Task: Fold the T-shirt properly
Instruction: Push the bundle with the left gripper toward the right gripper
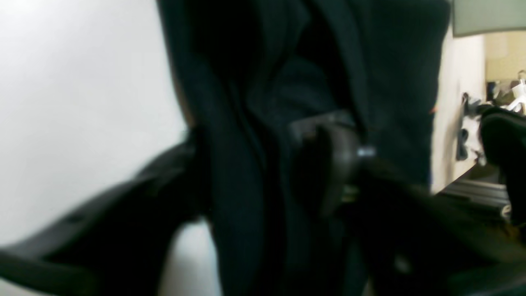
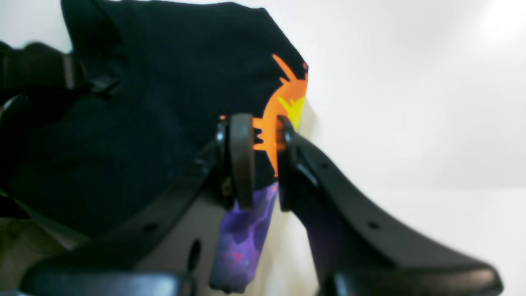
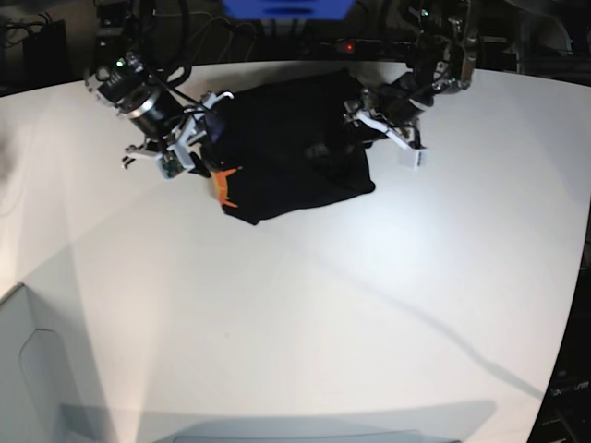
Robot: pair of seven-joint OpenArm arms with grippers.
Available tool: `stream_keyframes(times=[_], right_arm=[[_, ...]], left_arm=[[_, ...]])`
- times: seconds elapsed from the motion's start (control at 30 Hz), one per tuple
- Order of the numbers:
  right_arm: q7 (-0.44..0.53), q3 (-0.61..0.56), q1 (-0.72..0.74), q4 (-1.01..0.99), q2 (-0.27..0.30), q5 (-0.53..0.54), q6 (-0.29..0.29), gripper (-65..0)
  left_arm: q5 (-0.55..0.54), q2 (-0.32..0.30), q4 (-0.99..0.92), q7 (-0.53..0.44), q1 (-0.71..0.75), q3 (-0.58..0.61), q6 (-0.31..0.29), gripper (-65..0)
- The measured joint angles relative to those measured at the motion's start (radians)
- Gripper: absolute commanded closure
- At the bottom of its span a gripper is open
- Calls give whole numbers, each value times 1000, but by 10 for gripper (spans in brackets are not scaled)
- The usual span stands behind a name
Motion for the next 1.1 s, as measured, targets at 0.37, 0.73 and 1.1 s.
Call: stream_keyframes(times=[0.37,0.73,1.1], right_arm=[[5,190,60,0,-12,9,0,-89],[-106,433,166,0,-43,8,0,-89],[-110,500,174,-1,-44,5,0,-89]], left_arm=[[10,-7,-17,47,-27,6,5,-9],[82,-120,-211,201,-471,298,-10,0],[525,7,-455,71,-952,899,-266,0]])
